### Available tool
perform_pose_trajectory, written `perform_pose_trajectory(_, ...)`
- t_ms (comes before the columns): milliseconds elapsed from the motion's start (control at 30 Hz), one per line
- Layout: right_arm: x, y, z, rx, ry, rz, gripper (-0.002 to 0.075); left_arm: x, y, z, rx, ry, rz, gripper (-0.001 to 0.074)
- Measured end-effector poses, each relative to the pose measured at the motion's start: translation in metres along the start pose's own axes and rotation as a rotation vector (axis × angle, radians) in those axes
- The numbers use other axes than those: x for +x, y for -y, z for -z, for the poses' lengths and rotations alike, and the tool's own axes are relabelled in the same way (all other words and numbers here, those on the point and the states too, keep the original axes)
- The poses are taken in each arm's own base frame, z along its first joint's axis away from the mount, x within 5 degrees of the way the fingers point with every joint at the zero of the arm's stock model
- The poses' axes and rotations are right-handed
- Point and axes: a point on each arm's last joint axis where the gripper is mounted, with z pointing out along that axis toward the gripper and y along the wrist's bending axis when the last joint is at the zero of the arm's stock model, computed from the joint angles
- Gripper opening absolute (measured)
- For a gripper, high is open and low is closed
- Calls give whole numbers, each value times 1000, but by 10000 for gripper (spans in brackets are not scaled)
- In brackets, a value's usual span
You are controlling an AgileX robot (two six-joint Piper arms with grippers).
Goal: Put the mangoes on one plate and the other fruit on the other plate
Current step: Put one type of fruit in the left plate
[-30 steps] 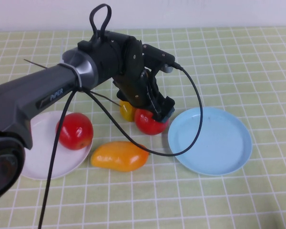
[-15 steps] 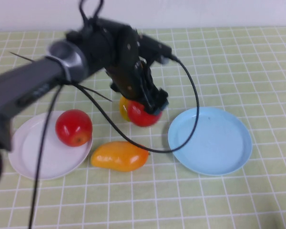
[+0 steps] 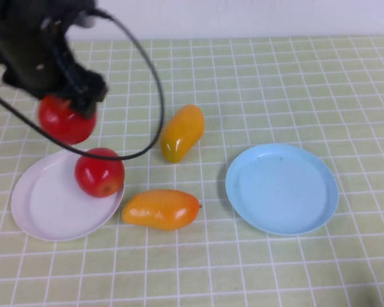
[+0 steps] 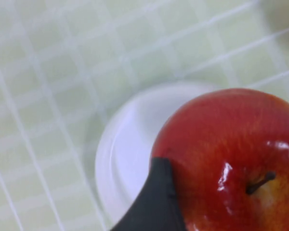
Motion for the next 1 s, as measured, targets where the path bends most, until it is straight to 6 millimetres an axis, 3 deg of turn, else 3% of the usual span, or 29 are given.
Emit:
perform_pose_trajectory(233,0,0,0,0,0,0,-16,42,-30,-27,-30,-161,200,577)
perform_pose_trajectory(367,0,0,0,0,0,0,-16,63,-28,-48,-23,-255,221,577)
perform_pose_trajectory(567,0,0,0,0,0,0,-16,74,-21,-66,7,-259,228,587)
perform_pose_trajectory(700,0,0,0,0,0,0,-16,74,-19,-68,19,-251,234,664)
perform_pose_trajectory(833,0,0,0,0,0,0,-16,73,-20,-66,18,-233,235,668)
perform_pose_trajectory(1000,0,0,0,0,0,0,-16,73,-21,-49,13,-182,240,668)
